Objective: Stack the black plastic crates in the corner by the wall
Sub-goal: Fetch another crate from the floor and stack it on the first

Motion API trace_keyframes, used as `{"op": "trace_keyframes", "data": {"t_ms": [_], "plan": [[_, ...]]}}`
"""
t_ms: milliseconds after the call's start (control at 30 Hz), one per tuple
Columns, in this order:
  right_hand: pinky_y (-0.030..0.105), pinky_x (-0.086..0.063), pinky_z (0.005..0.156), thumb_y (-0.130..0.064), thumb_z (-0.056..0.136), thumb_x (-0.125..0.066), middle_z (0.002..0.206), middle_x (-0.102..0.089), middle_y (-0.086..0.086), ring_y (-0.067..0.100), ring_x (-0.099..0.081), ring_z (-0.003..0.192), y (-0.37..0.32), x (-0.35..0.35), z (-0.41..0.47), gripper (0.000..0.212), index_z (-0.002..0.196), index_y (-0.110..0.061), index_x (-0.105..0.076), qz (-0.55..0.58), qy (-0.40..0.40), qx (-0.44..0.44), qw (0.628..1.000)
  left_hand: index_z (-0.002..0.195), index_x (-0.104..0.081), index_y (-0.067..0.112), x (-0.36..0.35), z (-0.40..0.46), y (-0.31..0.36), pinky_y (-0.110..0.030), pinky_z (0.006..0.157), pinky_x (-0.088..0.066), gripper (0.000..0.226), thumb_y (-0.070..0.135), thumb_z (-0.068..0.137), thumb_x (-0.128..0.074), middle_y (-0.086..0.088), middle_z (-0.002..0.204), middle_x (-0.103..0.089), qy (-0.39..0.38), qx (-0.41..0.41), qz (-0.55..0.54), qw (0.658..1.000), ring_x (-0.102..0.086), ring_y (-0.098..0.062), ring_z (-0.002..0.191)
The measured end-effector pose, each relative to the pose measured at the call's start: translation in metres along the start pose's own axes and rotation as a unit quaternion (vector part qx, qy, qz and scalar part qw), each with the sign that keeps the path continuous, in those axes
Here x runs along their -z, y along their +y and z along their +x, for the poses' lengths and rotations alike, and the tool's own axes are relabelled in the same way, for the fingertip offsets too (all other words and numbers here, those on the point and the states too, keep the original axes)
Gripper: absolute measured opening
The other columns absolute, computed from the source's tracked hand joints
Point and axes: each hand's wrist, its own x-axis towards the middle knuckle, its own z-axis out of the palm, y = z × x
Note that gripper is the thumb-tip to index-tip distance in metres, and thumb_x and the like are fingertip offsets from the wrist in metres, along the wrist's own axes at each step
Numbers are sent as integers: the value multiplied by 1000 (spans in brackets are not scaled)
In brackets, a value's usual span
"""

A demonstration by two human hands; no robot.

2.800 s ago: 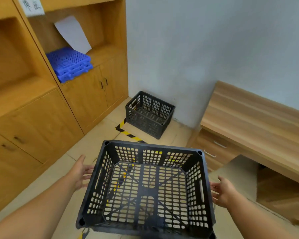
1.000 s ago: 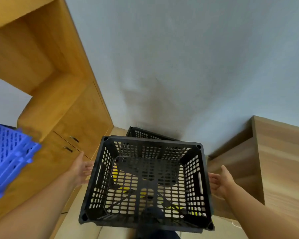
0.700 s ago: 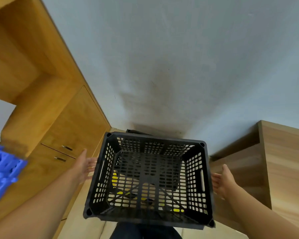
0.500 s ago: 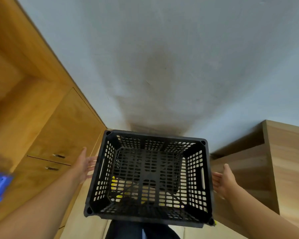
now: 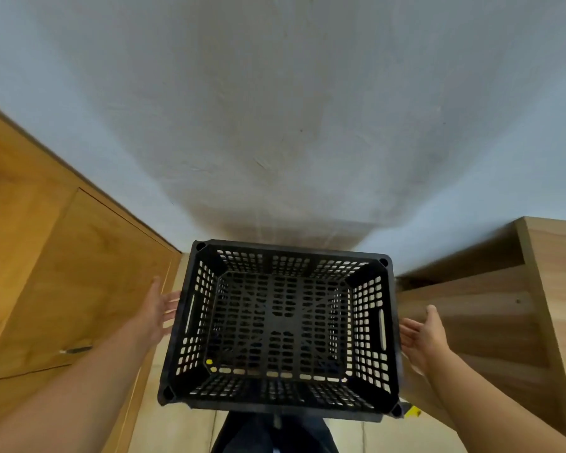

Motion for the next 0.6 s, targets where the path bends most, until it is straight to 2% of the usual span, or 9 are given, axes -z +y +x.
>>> {"op": "trace_keyframes", "data": {"t_ms": [100, 200, 333, 433, 533, 600], "plan": [[43, -36, 100, -58, 94, -25, 133, -50, 21, 34, -49, 121, 0, -7, 9, 75, 138, 2, -37, 22, 5, 2, 1000, 129, -51, 7, -3, 16, 6, -48, 102, -31, 74, 61, 95, -14, -16, 124, -51, -3, 2, 2, 1000, -43, -32, 125], [43, -39, 97, -58, 94, -26, 122, -53, 20, 31, -54, 104, 2, -12, 17, 75, 137, 2, -38, 33, 20, 8, 999, 127, -52, 7, -6, 28, 8, -46, 94, -33, 73, 61, 94, -15, -15, 119, -52, -5, 3, -6, 1000, -46, -30, 115], [41, -40, 92, -57, 94, -27, 106, -56, 17, 29, -53, 101, 3, -17, 26, 72, 134, 2, -41, 46, 30, 12, 998, 126, -52, 8, -12, 39, 10, -48, 101, -31, 73, 62, 94, -16, -14, 121, -52, -7, 0, -6, 1000, -44, -30, 121], [40, -41, 91, -57, 94, -28, 108, -55, 17, 29, -51, 105, 6, -20, 33, 72, 134, 2, -41, 60, 32, 9, 998, 125, -53, 9, -14, 46, 10, -47, 99, -32, 72, 62, 94, -17, -14, 122, -52, 0, 2, -2, 1000, -45, -29, 120], [39, -39, 88, -55, 95, -28, 113, -52, 17, 28, -52, 99, 10, -23, 35, 70, 133, 2, -42, 68, 36, 10, 997, 127, -53, 9, -14, 53, 6, -47, 100, -31, 68, 59, 95, -19, -14, 125, -52, 13, -4, -5, 1000, -43, -30, 125], [38, -38, 90, -53, 96, -28, 107, -54, 16, 27, -52, 99, 13, -24, 36, 68, 131, 3, -44, 67, 41, 14, 997, 127, -53, 9, -13, 57, 5, -47, 101, -31, 66, 58, 96, -20, -14, 124, -52, 17, -6, -6, 1000, -43, -30, 125]]}}
